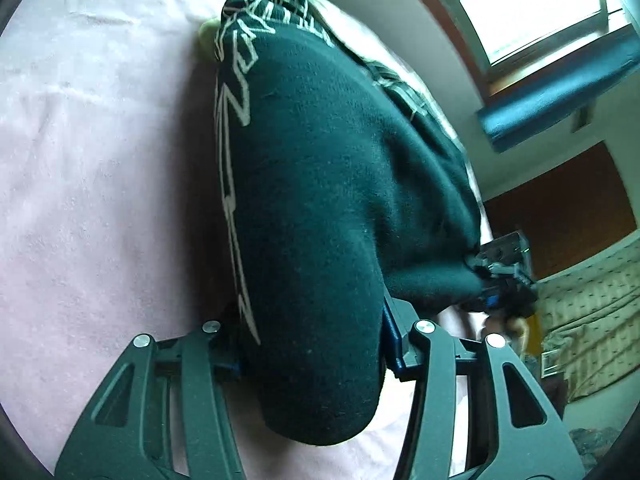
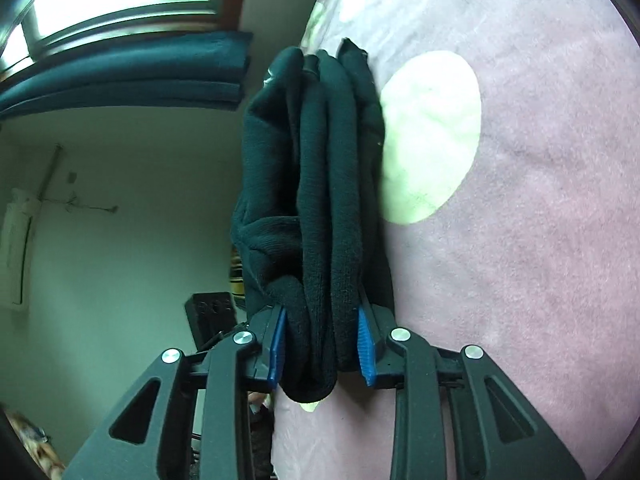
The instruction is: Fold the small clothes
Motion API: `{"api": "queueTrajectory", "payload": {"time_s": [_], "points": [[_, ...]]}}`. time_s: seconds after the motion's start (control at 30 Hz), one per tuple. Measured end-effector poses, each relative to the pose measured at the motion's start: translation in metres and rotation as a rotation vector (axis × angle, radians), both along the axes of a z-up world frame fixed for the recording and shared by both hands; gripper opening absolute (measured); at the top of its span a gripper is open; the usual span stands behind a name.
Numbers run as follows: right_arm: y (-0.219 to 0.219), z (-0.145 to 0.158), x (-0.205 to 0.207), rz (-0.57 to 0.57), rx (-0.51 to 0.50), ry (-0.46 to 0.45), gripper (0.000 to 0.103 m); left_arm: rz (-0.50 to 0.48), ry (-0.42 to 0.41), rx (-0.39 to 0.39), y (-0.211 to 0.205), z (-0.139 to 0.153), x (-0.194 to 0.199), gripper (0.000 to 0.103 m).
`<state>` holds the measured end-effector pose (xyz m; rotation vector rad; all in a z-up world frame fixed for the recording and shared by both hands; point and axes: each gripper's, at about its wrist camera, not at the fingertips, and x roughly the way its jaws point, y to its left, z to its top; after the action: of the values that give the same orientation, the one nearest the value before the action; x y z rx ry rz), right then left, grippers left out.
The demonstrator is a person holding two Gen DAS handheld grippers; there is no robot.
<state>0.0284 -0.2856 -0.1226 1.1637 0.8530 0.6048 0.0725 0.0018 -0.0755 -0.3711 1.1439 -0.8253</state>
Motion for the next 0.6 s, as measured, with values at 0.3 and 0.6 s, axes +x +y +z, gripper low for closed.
{"api": "queueTrajectory", "payload": {"time_s": [0.3,0.6], "points": [[0.002,0.003,-0.001,-0.01,-0.042,-0.039,0.03,0.012,-0.078,0.062,-0.013,0.007,-0.004,0.051],[0.003,0.002,0.001,-0.012,-0.04,-0.051,0.029,0.014,-0.101,0.063,-0.013,0.007,-0.008,0.051]]}}
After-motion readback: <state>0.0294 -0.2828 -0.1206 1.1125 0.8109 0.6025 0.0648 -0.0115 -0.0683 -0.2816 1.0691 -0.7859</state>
